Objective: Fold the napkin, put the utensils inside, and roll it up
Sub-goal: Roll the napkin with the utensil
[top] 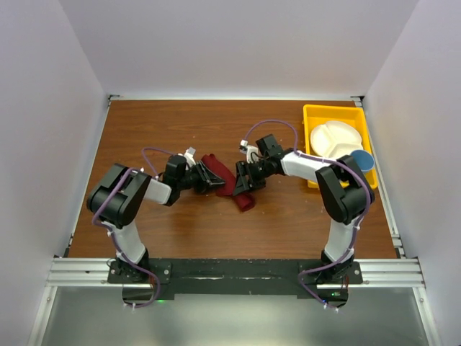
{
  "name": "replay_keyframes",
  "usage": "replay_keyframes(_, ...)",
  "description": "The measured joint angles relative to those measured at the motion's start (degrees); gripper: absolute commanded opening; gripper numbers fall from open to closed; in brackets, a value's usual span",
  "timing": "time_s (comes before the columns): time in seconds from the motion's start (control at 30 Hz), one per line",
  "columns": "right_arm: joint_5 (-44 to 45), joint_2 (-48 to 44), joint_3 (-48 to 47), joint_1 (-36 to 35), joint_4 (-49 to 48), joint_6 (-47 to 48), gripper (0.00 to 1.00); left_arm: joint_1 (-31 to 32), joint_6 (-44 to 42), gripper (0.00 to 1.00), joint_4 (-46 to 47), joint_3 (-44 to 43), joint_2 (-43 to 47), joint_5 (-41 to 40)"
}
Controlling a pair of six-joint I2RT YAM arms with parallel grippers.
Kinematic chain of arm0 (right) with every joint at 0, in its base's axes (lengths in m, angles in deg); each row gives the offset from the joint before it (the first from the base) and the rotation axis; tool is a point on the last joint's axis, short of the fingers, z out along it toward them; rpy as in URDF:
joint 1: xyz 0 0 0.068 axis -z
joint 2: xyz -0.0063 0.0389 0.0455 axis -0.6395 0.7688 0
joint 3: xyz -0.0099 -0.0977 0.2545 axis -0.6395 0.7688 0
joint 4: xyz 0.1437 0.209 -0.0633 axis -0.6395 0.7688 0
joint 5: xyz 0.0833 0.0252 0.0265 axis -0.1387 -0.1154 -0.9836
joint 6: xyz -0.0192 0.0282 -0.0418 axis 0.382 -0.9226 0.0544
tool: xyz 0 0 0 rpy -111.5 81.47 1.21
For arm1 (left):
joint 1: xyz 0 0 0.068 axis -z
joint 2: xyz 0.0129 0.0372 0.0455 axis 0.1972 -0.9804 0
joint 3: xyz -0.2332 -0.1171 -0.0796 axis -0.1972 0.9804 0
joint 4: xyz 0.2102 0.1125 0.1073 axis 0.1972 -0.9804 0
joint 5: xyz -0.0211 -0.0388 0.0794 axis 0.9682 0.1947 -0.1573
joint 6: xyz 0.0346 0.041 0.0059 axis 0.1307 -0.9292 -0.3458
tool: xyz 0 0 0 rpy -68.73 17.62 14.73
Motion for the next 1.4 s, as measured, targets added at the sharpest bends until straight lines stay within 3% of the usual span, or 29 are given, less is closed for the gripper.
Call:
replay_keyframes(0.27,7.9,-2.7,-8.4,0.0,10.3,3.5,0.64,0.2,0.5,0.29,1.3,0.0,-0.8,0.0)
replay_keyframes(0.57,1.2,-2.6,-9.8,-1.5,7.0,1.7,0.45,0.2,1.4,0.32,0.3,0.0,1.5,0.0)
replay_keyframes(0.77,-1.4,-1.4,-9.2,-2.6,5.3,1.5,0.38,0.1,1.4,0.32,-0.9,-1.8,5.5,-0.1)
replay_keyframes(1.4,-0.1,2.0,-9.2,-4.9,4.3,1.0,0.36,-3.1,0.9,0.33,-4.4,-7.5,1.9,0.0)
